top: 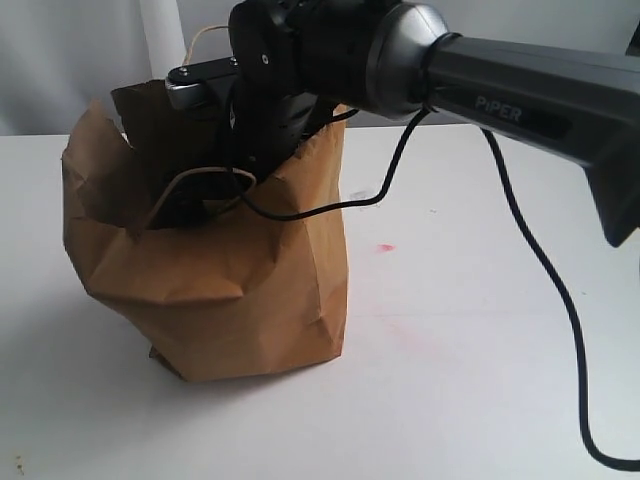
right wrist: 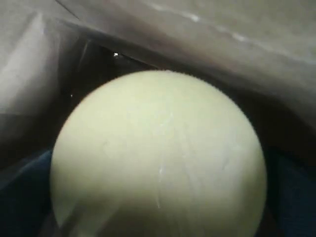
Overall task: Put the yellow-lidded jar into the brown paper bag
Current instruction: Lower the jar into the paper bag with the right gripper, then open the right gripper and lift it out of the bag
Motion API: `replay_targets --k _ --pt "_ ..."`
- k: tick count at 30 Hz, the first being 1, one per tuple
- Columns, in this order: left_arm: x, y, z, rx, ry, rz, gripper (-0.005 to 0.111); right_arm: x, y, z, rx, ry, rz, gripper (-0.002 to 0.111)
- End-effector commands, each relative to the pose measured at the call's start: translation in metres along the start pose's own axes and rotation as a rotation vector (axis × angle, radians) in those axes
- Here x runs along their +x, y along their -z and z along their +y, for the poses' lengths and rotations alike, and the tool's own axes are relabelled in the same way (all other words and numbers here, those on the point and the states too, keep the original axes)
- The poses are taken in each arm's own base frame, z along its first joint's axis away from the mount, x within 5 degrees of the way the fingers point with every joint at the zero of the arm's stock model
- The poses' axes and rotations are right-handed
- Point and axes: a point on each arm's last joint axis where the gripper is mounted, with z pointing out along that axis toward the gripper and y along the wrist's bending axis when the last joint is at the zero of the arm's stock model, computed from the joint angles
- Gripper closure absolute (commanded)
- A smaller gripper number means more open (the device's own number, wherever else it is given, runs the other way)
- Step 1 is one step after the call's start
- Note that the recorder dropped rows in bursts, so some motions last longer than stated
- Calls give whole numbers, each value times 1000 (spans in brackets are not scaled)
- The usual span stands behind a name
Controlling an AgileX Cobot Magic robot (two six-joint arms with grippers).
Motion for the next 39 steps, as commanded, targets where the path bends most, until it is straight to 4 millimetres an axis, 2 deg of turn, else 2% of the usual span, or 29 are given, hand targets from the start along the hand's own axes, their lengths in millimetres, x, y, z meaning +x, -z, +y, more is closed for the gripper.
replay_targets --k 1,8,15,21,23,26,33,34,37,39 --pt "-1 0 -1 8 6 -8 106 -7 17 -1 -25 -6 -61 5" --pt "-1 0 -1 8 6 -8 106 -19 87 1 -73 -9 -266 5" --pt "-1 0 -1 8 6 -8 106 -20 158 1 -121 -16 -446 5" --pt "-1 0 -1 8 6 -8 106 -14 195 0 -134 -11 -512 5" --pt "-1 0 -1 8 6 -8 106 -11 204 -1 -135 -11 -515 8" --pt "-1 0 -1 8 6 -8 106 -7 208 -2 -130 -10 -492 28" --pt "-1 0 -1 8 6 -8 106 10 205 -6 -74 88 -314 102" --pt "-1 0 -1 8 6 -8 106 13 204 -6 -65 108 -278 108" --pt "-1 0 -1 8 6 -8 106 21 204 -8 -50 135 -203 108" --pt "-1 0 -1 8 6 -8 106 22 210 -8 -48 152 -216 108"
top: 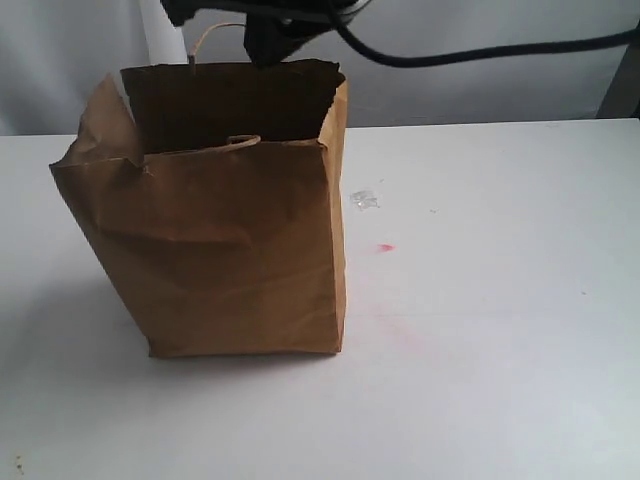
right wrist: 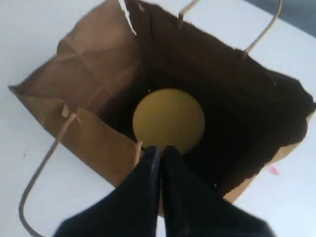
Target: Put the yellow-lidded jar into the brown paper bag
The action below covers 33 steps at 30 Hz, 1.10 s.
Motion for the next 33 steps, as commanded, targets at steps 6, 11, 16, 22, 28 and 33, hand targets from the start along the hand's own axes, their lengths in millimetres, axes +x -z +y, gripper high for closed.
replay_targets --k 6,11,16,22,28,33 --pt "-1 0 -1 8 6 -8 106 6 65 -2 -2 40 -91 108" --pt "-1 0 -1 8 6 -8 106 31 116 -2 -30 27 -156 108" --pt "-1 0 -1 8 6 -8 106 86 149 -3 -73 12 -145 108" --pt "-1 0 -1 8 6 -8 106 162 157 -1 -187 -37 -278 108" --pt "-1 0 -1 8 6 -8 106 227 142 -9 -202 -63 -482 108" --pt "-1 0 -1 8 6 -8 106 257 120 -15 -195 -101 -598 108"
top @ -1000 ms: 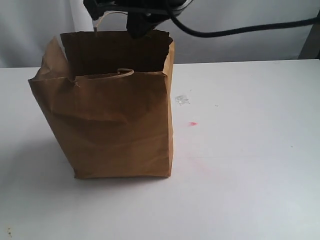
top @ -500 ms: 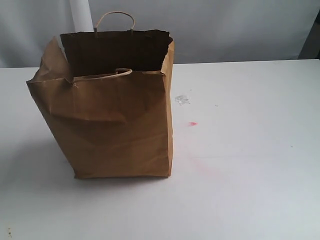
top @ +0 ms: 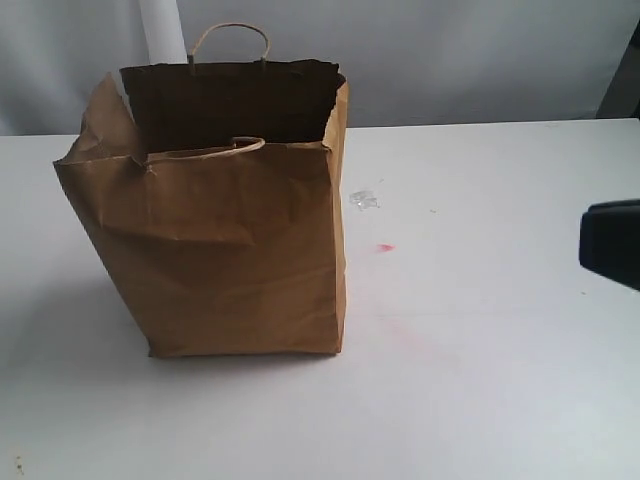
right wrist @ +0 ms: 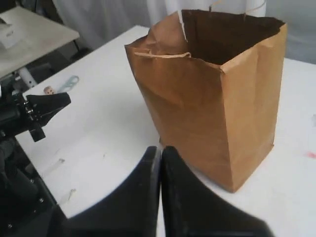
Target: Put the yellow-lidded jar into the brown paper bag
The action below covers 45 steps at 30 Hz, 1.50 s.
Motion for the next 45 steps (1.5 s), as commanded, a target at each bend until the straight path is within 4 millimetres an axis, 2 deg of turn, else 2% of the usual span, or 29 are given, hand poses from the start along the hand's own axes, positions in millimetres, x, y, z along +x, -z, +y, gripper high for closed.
replay_targets --k 1,5,12,18,21,26,29,33,41,45 --pt "-1 0 -1 8 6 -8 106 25 -5 -9 6 -24 -92 108" --pt "-1 0 -1 8 6 -8 106 41 -10 -12 15 -29 -40 108" --pt "-1 0 -1 8 6 -8 106 44 -11 -13 19 -27 -33 108" --pt "-1 0 -1 8 6 -8 106 43 -11 -19 79 99 -51 108" --pt "-1 0 -1 8 6 -8 106 44 -14 -26 136 221 -146 108" --pt "-1 0 -1 8 6 -8 106 70 -18 -40 199 284 -408 108" --pt "-1 0 -1 8 6 -8 106 93 -17 -47 235 284 -471 108" --pt "-1 0 -1 8 6 -8 106 118 -12 -53 274 281 -498 108" --pt "-1 0 -1 8 6 -8 106 136 8 -56 372 265 -499 108" --pt "-1 0 -1 8 6 -8 106 144 8 -61 452 234 -421 108"
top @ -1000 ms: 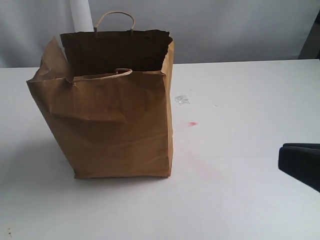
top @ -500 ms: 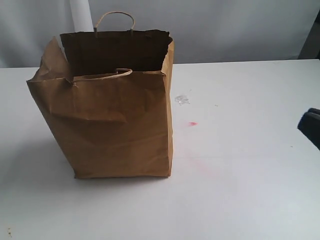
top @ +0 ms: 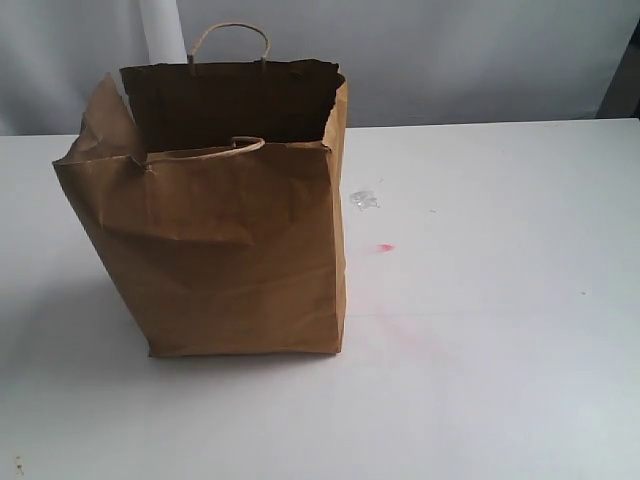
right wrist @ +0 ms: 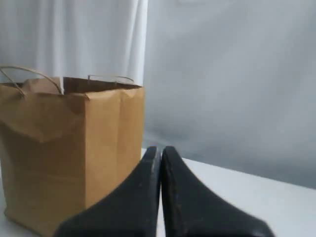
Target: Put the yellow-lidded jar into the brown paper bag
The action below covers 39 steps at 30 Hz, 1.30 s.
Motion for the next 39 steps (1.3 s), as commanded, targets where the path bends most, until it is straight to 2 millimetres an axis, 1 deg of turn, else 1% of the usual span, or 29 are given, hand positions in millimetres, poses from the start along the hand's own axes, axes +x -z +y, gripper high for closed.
replay_targets --k 1,7,12,39 --pt "-1 0 -1 8 6 -8 106 12 2 -4 76 21 112 108" --pt "-1 0 -1 8 6 -8 106 13 3 -6 110 22 129 108" --pt "-1 0 -1 8 6 -8 106 26 5 -6 113 8 271 108" --pt "-1 0 -1 8 6 -8 106 26 5 -6 113 8 270 108"
